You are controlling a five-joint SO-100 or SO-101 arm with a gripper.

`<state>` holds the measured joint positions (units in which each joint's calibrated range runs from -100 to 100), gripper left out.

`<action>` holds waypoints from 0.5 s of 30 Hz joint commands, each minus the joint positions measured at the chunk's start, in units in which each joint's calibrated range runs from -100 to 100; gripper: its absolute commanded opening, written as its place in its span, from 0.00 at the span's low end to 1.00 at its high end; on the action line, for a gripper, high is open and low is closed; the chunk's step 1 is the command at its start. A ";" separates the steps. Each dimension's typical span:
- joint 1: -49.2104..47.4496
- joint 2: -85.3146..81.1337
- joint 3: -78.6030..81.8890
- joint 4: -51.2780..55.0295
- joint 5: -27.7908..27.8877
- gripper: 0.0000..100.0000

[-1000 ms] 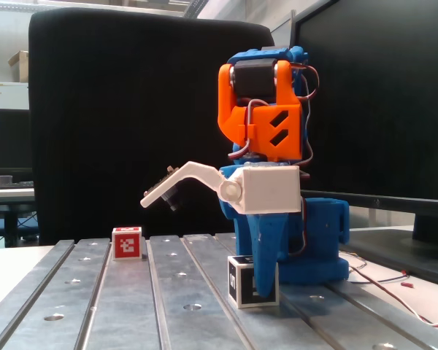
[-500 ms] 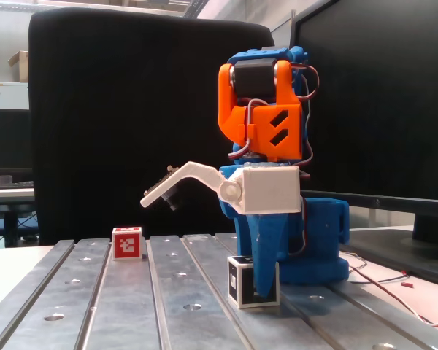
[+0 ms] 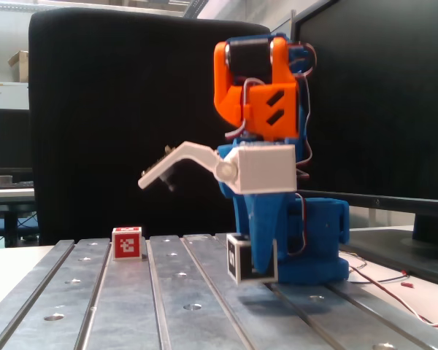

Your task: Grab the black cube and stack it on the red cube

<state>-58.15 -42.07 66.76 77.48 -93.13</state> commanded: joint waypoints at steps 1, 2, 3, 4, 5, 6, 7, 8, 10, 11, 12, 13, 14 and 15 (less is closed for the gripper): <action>0.89 -0.12 -5.29 4.05 1.12 0.15; 1.56 -0.12 -5.83 4.48 1.91 0.15; 2.52 -0.12 -6.47 5.07 2.75 0.15; 3.40 -0.20 -7.10 5.84 3.49 0.15; 4.22 -0.20 -8.19 6.79 4.12 0.15; 4.96 -0.20 -9.36 7.90 4.65 0.15; 5.69 -0.12 -10.72 9.01 5.33 0.15; 6.58 -0.03 -12.08 10.12 6.17 0.15; 9.09 -0.03 -14.07 11.32 8.33 0.15; 10.57 -0.03 -14.70 11.49 9.75 0.15; 12.19 -0.03 -15.06 11.49 11.22 0.15; 13.96 -0.03 -15.24 11.49 12.75 0.15; 15.73 -0.03 -15.24 11.49 14.27 0.15; 17.58 -0.03 -15.33 11.40 15.74 0.15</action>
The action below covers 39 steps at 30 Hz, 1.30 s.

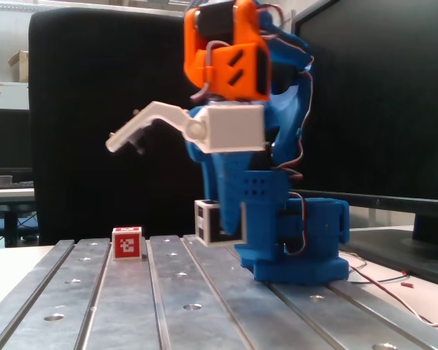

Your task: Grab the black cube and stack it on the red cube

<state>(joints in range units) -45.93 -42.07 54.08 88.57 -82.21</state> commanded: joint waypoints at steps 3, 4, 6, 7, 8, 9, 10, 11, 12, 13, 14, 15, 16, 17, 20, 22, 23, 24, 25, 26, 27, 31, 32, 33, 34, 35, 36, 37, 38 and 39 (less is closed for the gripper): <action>11.19 -0.03 -2.65 -0.03 9.41 0.15; 13.26 -0.03 -2.65 -0.11 10.83 0.15; 17.39 -0.03 -2.65 -0.45 13.77 0.15; 19.46 -0.03 -2.65 -0.54 15.09 0.15; 21.38 -0.03 -2.65 -0.54 16.30 0.15; 23.37 -0.03 -2.65 -0.54 17.40 0.15; 25.36 -0.03 -2.65 -0.97 18.51 0.15; 27.43 -0.03 -2.47 -1.39 19.61 0.15; 29.57 0.05 -2.47 -1.74 20.77 0.15; 31.71 0.05 -2.47 -1.91 21.61 0.15; 33.78 0.05 -2.47 -2.59 22.35 0.15; 35.77 0.05 -2.47 -3.28 23.24 0.15; 37.62 0.05 -2.56 -3.87 24.13 0.15; 39.02 0.05 -2.56 -4.47 24.92 0.15; 42.49 0.13 -2.74 -4.90 26.50 0.15; 44.12 0.80 -3.65 -4.82 27.40 0.16; 44.78 1.97 -4.55 -4.47 27.71 0.16; 45.15 3.73 -6.18 -3.96 27.76 0.16; 45.37 5.98 -8.17 -3.02 27.87 0.16; 45.45 8.74 -10.79 -1.82 28.03 0.16; 45.52 11.66 -13.78 -0.71 28.13 0.15; 46.85 22.11 -25.72 4.25 28.08 0.15; 47.59 24.03 -27.98 5.10 28.13 0.15; 48.25 25.61 -29.70 5.79 28.40 0.15; 49.06 26.62 -30.69 5.87 29.29 0.15; 49.88 27.12 -31.33 5.53 30.34 0.15; 50.76 27.20 -31.69 4.93 31.39 0.15; 51.65 27.20 -31.96 3.99 32.39 0.15; 52.76 27.28 -32.14 3.22 33.45 0.15; 53.94 27.70 -32.14 2.71 34.50 0.15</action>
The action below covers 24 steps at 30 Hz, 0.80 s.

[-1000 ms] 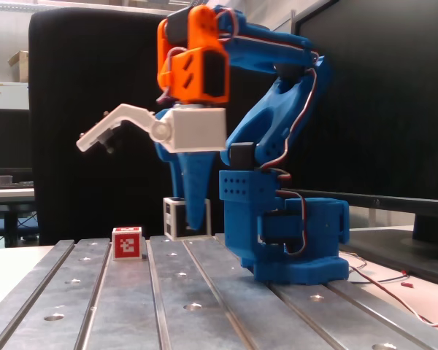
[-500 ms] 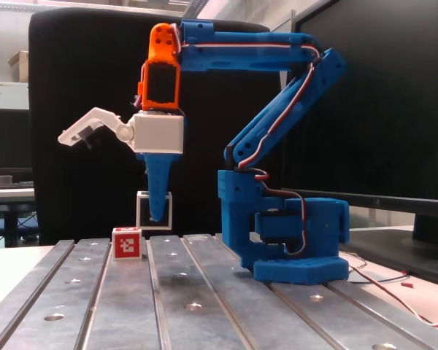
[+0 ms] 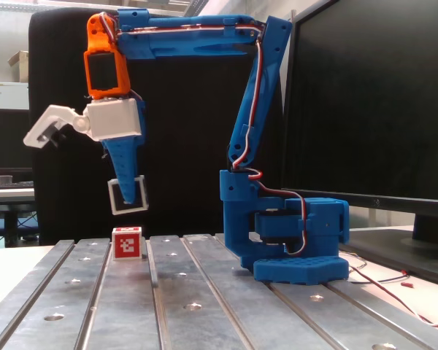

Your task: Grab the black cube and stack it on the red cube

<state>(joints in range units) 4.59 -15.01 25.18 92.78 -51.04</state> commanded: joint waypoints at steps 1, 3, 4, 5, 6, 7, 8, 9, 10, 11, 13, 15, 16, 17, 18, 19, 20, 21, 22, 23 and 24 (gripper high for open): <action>4.53 0.89 -3.34 -1.59 4.17 0.15; 6.30 0.98 -3.15 -2.61 5.74 0.15; 7.18 0.98 -2.97 -3.30 6.59 0.15; 8.07 0.98 -2.79 -3.73 7.32 0.15; 8.88 1.06 -2.70 -4.07 7.95 0.15; 9.55 1.06 -2.70 -4.41 8.53 0.15; 10.21 1.06 -2.70 -4.41 9.06 0.15; 10.95 1.23 -2.70 -4.58 9.53 0.15; 11.61 1.81 -2.70 -4.92 9.90 0.15; 12.28 2.73 -3.25 -5.01 10.27 0.15; 13.46 4.48 -3.43 -5.26 10.79 0.15; 14.27 5.65 -4.15 -5.78 11.11 0.15; 14.64 6.49 -4.78 -5.86 11.74 0.15; 15.01 6.82 -5.05 -6.29 12.21 0.15; 15.38 7.07 -5.42 -6.38 12.53 0.15; 15.67 7.07 -5.51 -6.89 12.90 0.15; 15.97 7.07 -5.69 -7.23 13.37 0.15; 16.12 7.07 -5.87 -7.40 13.69 0.15; 16.12 7.16 -6.14 -7.32 13.74 0.15; 16.34 7.24 -6.23 -7.32 13.74 0.15; 16.49 7.16 -6.23 -7.40 13.74 0.15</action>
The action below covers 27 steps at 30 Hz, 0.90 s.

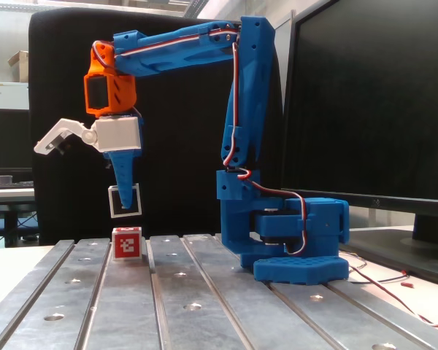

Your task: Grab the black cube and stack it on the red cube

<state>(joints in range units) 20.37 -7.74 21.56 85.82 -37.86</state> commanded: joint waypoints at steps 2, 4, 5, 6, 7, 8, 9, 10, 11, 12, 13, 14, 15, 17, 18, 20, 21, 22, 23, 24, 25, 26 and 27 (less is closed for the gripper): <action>0.86 -0.28 -2.61 -0.35 0.57 0.15; 1.22 -0.37 -2.70 -0.27 0.62 0.15; 1.37 -0.37 -2.70 -0.10 0.62 0.15; 1.45 -0.37 -2.61 -0.01 0.67 0.15; 1.52 -0.37 -2.34 -0.10 0.73 0.15; 1.59 -0.37 -2.06 -0.18 0.88 0.15; 1.59 -0.37 -1.97 -0.18 0.94 0.15; 1.67 -0.37 -1.97 -0.27 1.20 0.15; 2.04 -0.37 -2.15 -0.27 1.46 0.15; 2.55 -0.37 -2.34 -0.18 1.73 0.15; 2.85 -0.45 -2.70 -0.10 2.15 0.15; 3.00 -0.45 -2.79 -0.01 2.57 0.15; 3.00 -0.78 -2.79 -0.10 2.67 0.15; 2.92 -1.79 -1.97 -1.21 2.67 0.15; 2.92 -2.20 -1.61 -1.72 2.67 0.15; 3.07 -3.04 -1.16 -1.81 2.72 0.15; 3.14 -3.54 -0.98 -1.72 2.72 0.15; 3.14 -3.96 -0.62 -1.98 2.72 0.15; 3.14 -4.13 -0.44 -2.15 2.72 0.15; 3.07 -4.29 -0.07 -2.32 2.72 0.15; 3.07 -4.38 0.47 -2.83 2.72 0.15; 3.07 -4.79 1.37 -3.60 2.72 0.15; 3.07 -4.88 2.28 -4.37 2.72 0.15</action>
<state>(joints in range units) 23.48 -9.43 22.46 83.24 -35.19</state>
